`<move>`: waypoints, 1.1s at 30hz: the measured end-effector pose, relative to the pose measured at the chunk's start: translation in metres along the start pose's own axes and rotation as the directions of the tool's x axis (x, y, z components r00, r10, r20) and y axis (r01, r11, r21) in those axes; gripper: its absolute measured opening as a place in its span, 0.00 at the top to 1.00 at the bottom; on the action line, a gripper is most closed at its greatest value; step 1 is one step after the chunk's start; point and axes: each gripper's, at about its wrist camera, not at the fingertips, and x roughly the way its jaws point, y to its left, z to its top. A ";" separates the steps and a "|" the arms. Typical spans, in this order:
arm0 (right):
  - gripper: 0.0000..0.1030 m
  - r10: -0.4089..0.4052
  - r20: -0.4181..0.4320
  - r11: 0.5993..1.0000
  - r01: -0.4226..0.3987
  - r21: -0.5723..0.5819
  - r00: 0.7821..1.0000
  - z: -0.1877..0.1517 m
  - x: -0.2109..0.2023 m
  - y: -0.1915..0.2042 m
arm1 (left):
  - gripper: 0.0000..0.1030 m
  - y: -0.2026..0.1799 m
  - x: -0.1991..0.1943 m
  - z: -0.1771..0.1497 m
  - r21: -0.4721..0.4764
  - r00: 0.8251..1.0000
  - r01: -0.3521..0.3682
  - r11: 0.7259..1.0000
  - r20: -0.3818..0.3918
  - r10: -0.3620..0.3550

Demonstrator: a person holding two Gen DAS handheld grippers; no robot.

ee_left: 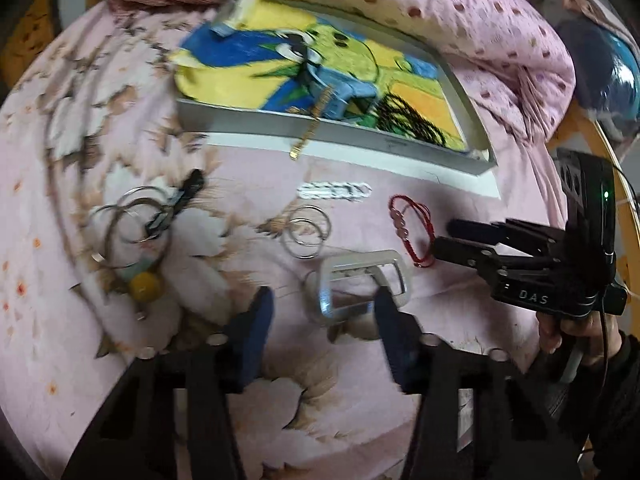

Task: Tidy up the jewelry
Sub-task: 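Grasp the silver buckle with the left tool while the right tool grasps the red string bracelet, then place the buckle in the tray with the left tool while the right tool drops the red bracelet there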

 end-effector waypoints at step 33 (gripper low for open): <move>0.95 -0.079 0.429 0.995 0.098 -0.021 0.900 0.017 -0.061 0.020 | 0.98 -0.030 -0.036 -0.002 0.125 0.949 -0.067 0.990 0.316 0.024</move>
